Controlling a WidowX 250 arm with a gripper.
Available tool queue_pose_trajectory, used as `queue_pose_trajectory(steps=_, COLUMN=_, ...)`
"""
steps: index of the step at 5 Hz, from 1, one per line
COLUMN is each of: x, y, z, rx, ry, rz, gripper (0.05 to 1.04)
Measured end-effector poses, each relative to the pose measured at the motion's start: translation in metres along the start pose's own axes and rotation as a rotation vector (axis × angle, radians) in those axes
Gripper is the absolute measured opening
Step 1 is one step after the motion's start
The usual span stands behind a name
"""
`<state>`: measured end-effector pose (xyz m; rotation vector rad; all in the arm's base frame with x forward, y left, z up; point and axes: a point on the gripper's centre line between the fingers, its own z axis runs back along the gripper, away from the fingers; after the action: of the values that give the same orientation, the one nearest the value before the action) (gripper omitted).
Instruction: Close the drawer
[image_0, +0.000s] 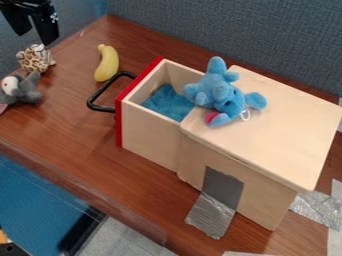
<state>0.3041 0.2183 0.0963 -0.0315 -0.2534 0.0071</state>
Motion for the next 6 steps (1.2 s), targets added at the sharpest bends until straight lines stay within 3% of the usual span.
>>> queue_pose_trajectory(steps=1, x=-0.004, y=-0.002, z=-0.012, rx=-0.027, ry=0.025, rz=0.012, gripper=1.001)
queue_pose_trajectory(steps=2, x=-0.004, y=-0.027, z=-0.026, rx=-0.095, ry=0.022, rz=0.031, gripper=1.001)
queue_pose_trajectory(steps=3, x=-0.001, y=-0.055, z=-0.033, rx=-0.122, ry=0.028, rz=0.017, gripper=1.001)
queue_pose_trajectory(steps=6, x=0.002, y=-0.094, z=-0.064, rx=-0.134, ry=0.110, rz=0.013, gripper=1.001)
